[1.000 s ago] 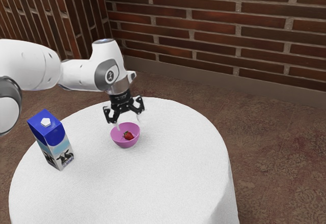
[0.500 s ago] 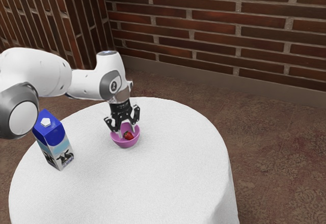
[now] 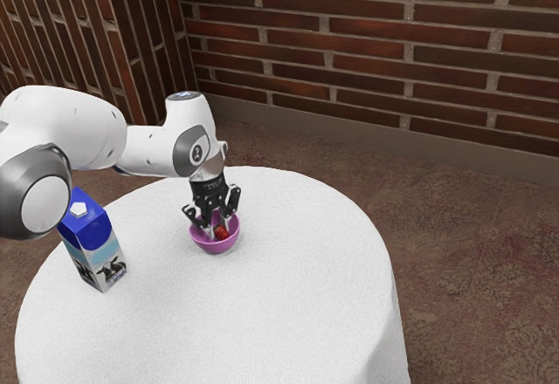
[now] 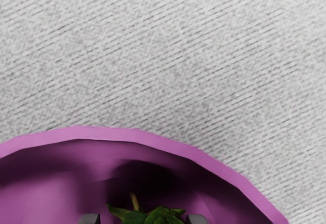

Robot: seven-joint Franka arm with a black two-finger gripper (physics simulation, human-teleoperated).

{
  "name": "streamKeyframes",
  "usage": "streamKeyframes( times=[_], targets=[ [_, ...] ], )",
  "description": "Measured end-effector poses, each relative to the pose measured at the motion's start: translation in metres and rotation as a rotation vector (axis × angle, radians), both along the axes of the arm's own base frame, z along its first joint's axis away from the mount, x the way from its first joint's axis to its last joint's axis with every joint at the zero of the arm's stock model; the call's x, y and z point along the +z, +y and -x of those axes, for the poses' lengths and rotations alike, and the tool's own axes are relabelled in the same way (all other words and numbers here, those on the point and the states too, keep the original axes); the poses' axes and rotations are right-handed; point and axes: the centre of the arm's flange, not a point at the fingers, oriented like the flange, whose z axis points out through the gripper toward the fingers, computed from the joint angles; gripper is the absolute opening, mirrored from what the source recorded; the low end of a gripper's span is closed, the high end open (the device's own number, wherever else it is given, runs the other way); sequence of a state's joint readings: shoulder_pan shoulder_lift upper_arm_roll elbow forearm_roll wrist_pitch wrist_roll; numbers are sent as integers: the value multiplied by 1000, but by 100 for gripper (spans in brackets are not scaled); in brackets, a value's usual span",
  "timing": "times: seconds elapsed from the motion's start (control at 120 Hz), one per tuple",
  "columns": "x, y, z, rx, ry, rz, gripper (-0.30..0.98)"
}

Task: Take strawberry from the bowl

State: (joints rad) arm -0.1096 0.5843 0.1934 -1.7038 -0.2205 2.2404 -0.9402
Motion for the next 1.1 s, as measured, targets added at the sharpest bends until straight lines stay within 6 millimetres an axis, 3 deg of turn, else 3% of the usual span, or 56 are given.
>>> streamKeyframes(
  times=[0.258, 0.517, 0.7, 0.8, 0.917, 1.0, 1.1],
  targets=[
    [6, 3, 0, 16, -6, -2, 17],
    [0, 2, 7, 34, 22, -10, 14],
    [27, 0, 6, 41, -2, -10, 10],
    [61, -23, 4, 9, -40, -12, 9],
    [89, -78, 1, -72, -77, -21, 7],
    [81, -111, 2, -114, -63, -25, 6],
    [53, -125, 4, -121, -21, -33, 5]
  ],
)
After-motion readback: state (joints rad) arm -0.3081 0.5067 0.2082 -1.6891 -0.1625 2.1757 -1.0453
